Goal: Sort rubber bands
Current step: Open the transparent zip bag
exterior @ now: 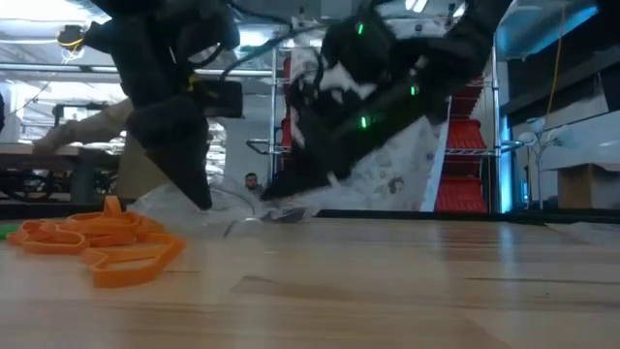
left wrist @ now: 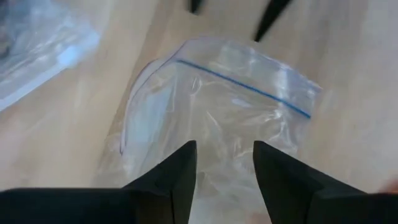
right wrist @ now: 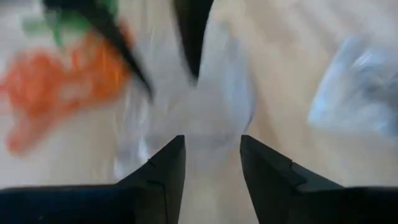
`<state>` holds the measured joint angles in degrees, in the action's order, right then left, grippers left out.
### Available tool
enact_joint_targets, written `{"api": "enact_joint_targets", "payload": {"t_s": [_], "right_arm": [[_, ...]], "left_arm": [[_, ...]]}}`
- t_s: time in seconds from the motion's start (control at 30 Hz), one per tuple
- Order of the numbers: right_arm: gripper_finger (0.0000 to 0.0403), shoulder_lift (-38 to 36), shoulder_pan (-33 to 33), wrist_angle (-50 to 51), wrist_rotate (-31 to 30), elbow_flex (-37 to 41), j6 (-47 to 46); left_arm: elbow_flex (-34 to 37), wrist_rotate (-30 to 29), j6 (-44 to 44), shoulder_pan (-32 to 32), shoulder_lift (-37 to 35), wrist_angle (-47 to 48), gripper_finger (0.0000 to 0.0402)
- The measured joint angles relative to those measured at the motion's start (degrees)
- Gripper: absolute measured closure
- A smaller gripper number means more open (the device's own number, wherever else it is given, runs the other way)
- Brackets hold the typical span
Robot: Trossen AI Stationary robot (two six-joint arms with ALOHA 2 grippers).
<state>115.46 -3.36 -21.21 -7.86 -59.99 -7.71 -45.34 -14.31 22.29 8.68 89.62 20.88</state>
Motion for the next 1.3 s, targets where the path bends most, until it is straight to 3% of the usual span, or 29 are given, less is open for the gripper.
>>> {"api": "enact_joint_targets", "payload": {"t_s": [0.17, 0.57, 0.77, 1.07, 1.3], "right_arm": [[0.0256, -2.1, -0.4, -3.4, -4.6, 0.0, -2.4], [0.0256, 2.1, -0.4, -6.1, -3.5, -0.1, -3.2], [0.0256, 2.2, 0.9, -2.1, -13.5, -0.1, -7.7], [0.0256, 2.2, 3.4, 6.3, -13.6, 0.0, -15.0], [0.0256, 2.2, 3.4, 8.5, -13.7, 0.0, -16.3]], "left_arm": [[0.0, 0.0, 0.2, 1.6, 0.6, -3.2, 0.0251], [0.0, 0.1, 0.9, 2.2, 0.9, -8.5, 0.0251], [0.0, 0.6, 0.1, 2.3, 1.0, -10.2, 0.0251], [-0.1, 0.6, 0.3, 2.5, 0.6, -9.7, 0.0251], [-5.2, -2.1, -0.4, 2.6, -4.4, -0.1, 0.0251]]}}
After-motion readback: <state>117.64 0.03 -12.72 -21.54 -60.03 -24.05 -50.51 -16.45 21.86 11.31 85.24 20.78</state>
